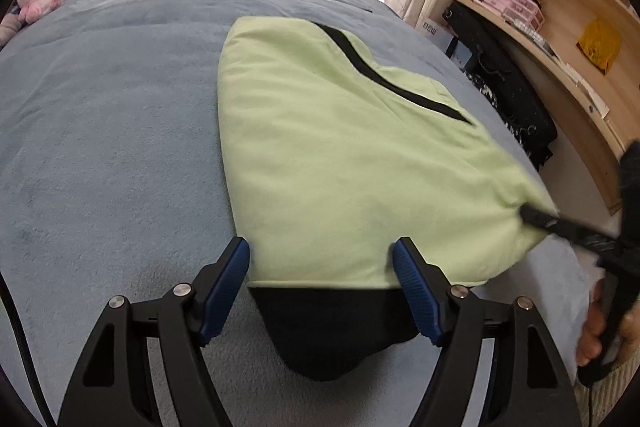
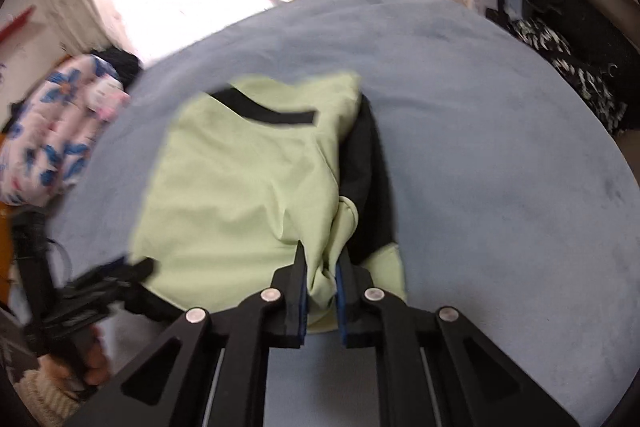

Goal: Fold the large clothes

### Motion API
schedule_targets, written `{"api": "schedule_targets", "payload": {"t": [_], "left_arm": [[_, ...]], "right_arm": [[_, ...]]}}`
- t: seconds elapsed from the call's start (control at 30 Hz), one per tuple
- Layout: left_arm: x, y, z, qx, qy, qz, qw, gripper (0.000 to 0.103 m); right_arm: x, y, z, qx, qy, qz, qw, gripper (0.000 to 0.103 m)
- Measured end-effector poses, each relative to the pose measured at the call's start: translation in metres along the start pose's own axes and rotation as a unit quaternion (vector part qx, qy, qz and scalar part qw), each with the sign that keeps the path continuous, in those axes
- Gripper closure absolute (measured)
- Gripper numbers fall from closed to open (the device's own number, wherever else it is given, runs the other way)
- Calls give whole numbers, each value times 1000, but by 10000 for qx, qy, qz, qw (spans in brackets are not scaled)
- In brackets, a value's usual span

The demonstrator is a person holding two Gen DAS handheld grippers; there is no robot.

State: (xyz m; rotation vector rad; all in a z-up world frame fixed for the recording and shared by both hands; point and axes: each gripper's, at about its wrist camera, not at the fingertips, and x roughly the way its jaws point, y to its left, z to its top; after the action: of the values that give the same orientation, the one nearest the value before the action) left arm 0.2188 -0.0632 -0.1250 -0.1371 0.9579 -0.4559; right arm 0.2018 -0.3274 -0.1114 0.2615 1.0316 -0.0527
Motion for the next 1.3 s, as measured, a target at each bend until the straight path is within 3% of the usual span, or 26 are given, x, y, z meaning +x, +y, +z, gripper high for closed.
{"api": "schedule_targets", "payload": {"t": [0.03,0.1,0.2,0.27,0.33,0.37,0.5,0.6,0.67,0.7,0.73,0.77,0.87,1.0,1.07,1.17,1.3], "left_arm": [[5,-2,-2,44,84,-7,10000,27],[15,-2,-7,82,297,33,9995,27],[11,-2,-3,151,321,50,9994,27],[5,0,5,206,350,-19,9992,27],[-3,5,18,212,289,-203,9992,27],[-6,9,26,191,220,-238,9993,27],[1,28,62,-139,68,-299,9994,26],[26,43,89,-289,143,-122,9994,26],[46,53,100,-395,321,-54,9987,26],[54,57,104,-456,383,-60,9982,26],[60,59,107,-508,411,-99,9978,26],[66,61,111,-556,447,-147,9973,26],[72,54,111,-387,388,-26,9985,27],[85,52,99,-456,545,63,9975,26],[87,58,97,-698,576,-88,9959,26],[86,59,95,-690,588,-38,9959,26],[73,49,98,-467,537,234,9972,27]], "right_arm": [[23,-9,-7,128,346,-55,9993,93],[43,-18,-15,321,596,31,9977,92],[25,-22,-3,597,557,215,9964,87],[6,-19,11,584,294,235,9976,74],[-12,-16,32,571,-198,267,9978,41],[-16,-13,43,564,-392,318,9971,34],[11,0,95,495,-541,353,9967,31],[54,3,123,502,-204,105,9985,31],[76,1,130,480,-28,-2,9988,34],[85,1,130,434,21,-18,9991,53],[91,2,130,337,114,-22,9994,91],[97,4,135,223,213,-152,9994,98],[85,10,147,-243,-328,-604,9973,101],[133,-7,144,-445,319,-1151,9918,101],[133,-2,141,-585,269,-1273,9898,101],[115,-5,143,-457,218,-1098,9927,100],[71,-17,144,182,-67,-694,9974,99]]}}
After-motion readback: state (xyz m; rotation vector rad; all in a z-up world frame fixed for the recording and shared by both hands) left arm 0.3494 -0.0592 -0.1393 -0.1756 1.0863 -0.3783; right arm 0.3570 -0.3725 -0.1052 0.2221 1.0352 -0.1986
